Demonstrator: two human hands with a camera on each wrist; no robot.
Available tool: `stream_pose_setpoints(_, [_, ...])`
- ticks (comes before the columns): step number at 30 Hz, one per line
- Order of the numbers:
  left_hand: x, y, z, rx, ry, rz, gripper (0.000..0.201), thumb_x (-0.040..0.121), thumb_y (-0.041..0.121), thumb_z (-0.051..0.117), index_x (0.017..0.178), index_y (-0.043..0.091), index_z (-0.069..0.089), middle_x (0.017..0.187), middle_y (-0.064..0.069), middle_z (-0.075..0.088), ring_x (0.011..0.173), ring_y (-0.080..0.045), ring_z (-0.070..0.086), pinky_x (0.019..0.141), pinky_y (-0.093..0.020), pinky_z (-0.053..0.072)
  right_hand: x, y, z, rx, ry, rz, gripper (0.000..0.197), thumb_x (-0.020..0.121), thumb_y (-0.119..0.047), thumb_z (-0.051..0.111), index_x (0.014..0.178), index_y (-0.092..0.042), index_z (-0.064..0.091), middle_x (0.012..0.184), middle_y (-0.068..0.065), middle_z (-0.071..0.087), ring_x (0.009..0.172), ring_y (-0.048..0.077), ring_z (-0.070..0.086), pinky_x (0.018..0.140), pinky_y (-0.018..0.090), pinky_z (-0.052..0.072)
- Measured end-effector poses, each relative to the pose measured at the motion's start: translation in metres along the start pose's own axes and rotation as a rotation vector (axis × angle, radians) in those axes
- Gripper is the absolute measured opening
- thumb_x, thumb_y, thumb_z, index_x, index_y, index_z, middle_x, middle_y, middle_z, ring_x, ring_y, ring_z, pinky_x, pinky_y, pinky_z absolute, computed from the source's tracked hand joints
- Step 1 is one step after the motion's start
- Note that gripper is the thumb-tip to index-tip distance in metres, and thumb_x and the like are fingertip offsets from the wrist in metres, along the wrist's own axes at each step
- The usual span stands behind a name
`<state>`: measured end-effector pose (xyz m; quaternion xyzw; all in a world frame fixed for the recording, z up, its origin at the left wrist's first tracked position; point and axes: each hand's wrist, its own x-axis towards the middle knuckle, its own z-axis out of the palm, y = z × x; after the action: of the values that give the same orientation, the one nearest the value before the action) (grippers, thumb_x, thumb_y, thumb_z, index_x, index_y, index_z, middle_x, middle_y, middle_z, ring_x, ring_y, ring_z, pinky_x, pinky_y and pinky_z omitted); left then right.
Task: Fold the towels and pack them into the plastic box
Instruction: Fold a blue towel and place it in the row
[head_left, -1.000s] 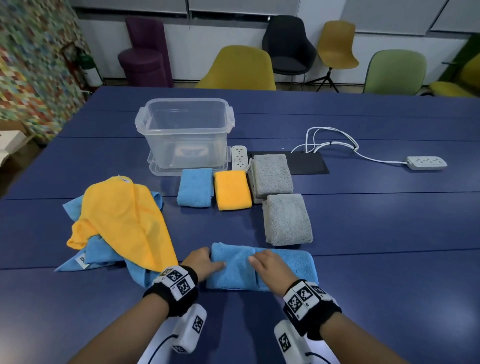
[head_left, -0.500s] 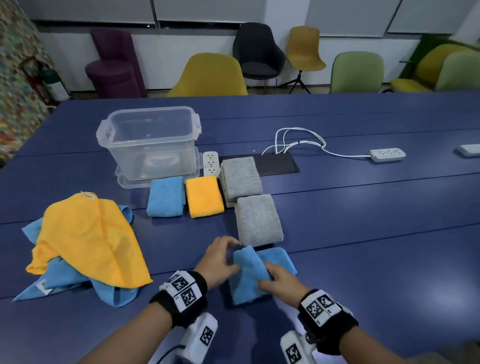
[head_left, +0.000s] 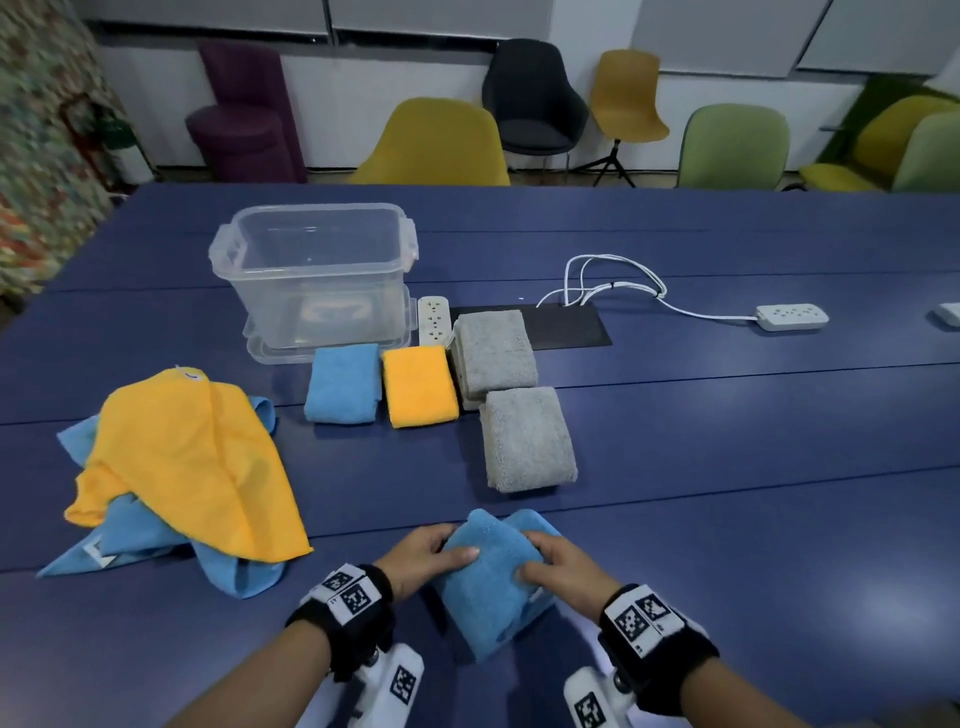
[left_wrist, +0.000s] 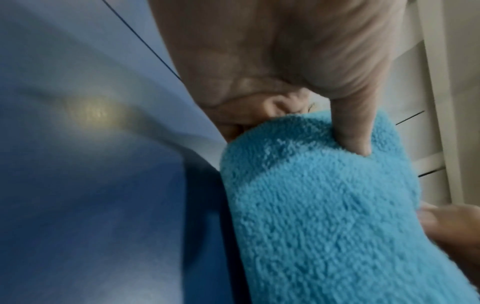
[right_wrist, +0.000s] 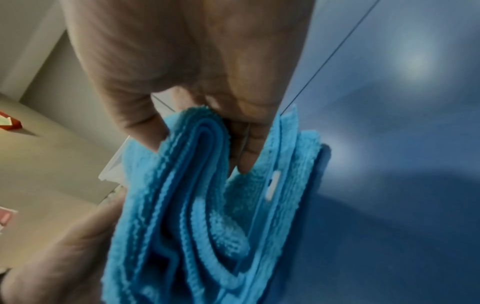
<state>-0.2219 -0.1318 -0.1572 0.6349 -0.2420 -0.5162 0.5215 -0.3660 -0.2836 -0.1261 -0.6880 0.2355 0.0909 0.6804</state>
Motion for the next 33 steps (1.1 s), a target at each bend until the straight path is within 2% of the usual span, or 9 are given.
stream_pose_setpoints(3, [0.005, 0.000, 0.011, 0.032, 0.056, -0.001, 0.044, 0.069, 0.046, 0.066, 0.097, 0.012, 0.062, 0.085, 0.007, 0.070, 0.080, -0.006, 0.066, 0.072, -0.019, 0.052, 0.002, 0.000, -0.006, 0.025, 0.052, 0.032, 0.030, 0.065, -0.017, 0.052, 0.093, -0.015, 0.062, 0.085, -0.002, 0.063, 0.073, 0.003, 0.062, 0.066, 0.014, 0.049])
stream_pose_setpoints(8, [0.021, -0.001, 0.027, 0.543, 0.108, -0.088, 0.057, 0.072, 0.065, 0.055, 0.112, 0.023, 0.058, 0.109, 0.003, 0.067, 0.097, -0.013, 0.064, 0.090, -0.032, 0.051, 0.001, 0.021, -0.017, -0.075, 0.183, 0.075, 0.019, 0.079, -0.021, 0.057, 0.096, -0.012, 0.059, 0.086, 0.002, 0.061, 0.077, 0.013, 0.058, 0.069, 0.031, 0.052])
stream_pose_setpoints(11, [0.029, 0.004, 0.037, 0.885, 0.215, -0.137, 0.055, 0.085, 0.062, 0.047, 0.121, 0.021, 0.043, 0.116, 0.002, 0.062, 0.103, -0.017, 0.061, 0.083, -0.029, 0.046, -0.001, 0.033, -0.020, -0.181, 0.270, 0.104, 0.009, 0.093, -0.010, 0.050, 0.101, -0.014, 0.054, 0.088, 0.002, 0.058, 0.073, 0.012, 0.057, 0.057, 0.020, 0.051])
stream_pose_setpoints(15, [0.037, 0.008, 0.047, 1.014, 0.252, -0.206, 0.064, 0.082, 0.066, 0.046, 0.124, 0.019, 0.033, 0.114, -0.001, 0.063, 0.101, -0.020, 0.062, 0.078, -0.029, 0.045, 0.001, 0.039, -0.020, -0.287, 0.371, 0.150, 0.010, 0.093, -0.013, 0.050, 0.102, -0.018, 0.048, 0.090, 0.002, 0.056, 0.051, 0.011, 0.051, 0.047, 0.018, 0.048])
stream_pose_setpoints(21, [0.047, 0.012, 0.038, 0.862, 0.232, -0.173, 0.067, 0.078, 0.052, 0.064, 0.127, 0.016, 0.039, 0.127, -0.004, 0.044, 0.120, -0.022, 0.046, 0.099, -0.030, 0.039, 0.012, 0.038, -0.022, -0.332, 0.425, 0.196, 0.016, 0.090, -0.018, 0.056, 0.099, -0.015, 0.043, 0.083, 0.001, 0.054, 0.045, 0.012, 0.049, 0.038, 0.016, 0.044])
stream_pose_setpoints(23, [0.048, 0.012, 0.040, 0.772, 0.192, -0.211, 0.055, 0.079, 0.047, 0.065, 0.121, 0.016, 0.047, 0.119, -0.002, 0.054, 0.109, -0.018, 0.055, 0.090, -0.027, 0.043, 0.014, 0.039, -0.023, -0.368, 0.432, 0.219, 0.018, 0.089, -0.019, 0.058, 0.098, -0.013, 0.044, 0.080, 0.001, 0.053, 0.045, 0.012, 0.048, 0.039, 0.018, 0.044])
stream_pose_setpoints(26, [0.044, 0.011, 0.043, 0.605, 0.107, -0.215, 0.020, 0.082, 0.036, 0.066, 0.092, 0.021, 0.056, 0.093, 0.004, 0.062, 0.083, -0.011, 0.059, 0.070, -0.019, 0.045, 0.016, 0.041, -0.025, -0.433, 0.441, 0.235, 0.020, 0.086, -0.023, 0.062, 0.095, -0.015, 0.045, 0.092, 0.006, 0.053, 0.057, 0.014, 0.051, 0.045, 0.021, 0.047])
stream_pose_setpoints(30, [0.034, 0.005, 0.042, 0.466, 0.142, -0.155, 0.023, 0.080, 0.023, 0.066, 0.098, 0.021, 0.052, 0.091, 0.008, 0.059, 0.079, -0.005, 0.057, 0.060, -0.011, 0.042, 0.018, 0.040, -0.019, -0.537, 0.403, 0.222, 0.021, 0.086, -0.026, 0.062, 0.095, -0.019, 0.044, 0.095, 0.003, 0.050, 0.082, 0.017, 0.050, 0.070, 0.026, 0.047])
stream_pose_setpoints(33, [0.022, 0.001, 0.034, 0.313, 0.217, -0.147, 0.027, 0.082, 0.016, 0.062, 0.105, 0.017, 0.046, 0.092, 0.006, 0.056, 0.081, -0.005, 0.056, 0.062, -0.012, 0.043, 0.021, 0.031, -0.003, -0.539, 0.370, 0.153, 0.020, 0.090, -0.029, 0.056, 0.100, -0.021, 0.041, 0.101, 0.002, 0.052, 0.089, 0.014, 0.050, 0.075, 0.021, 0.039])
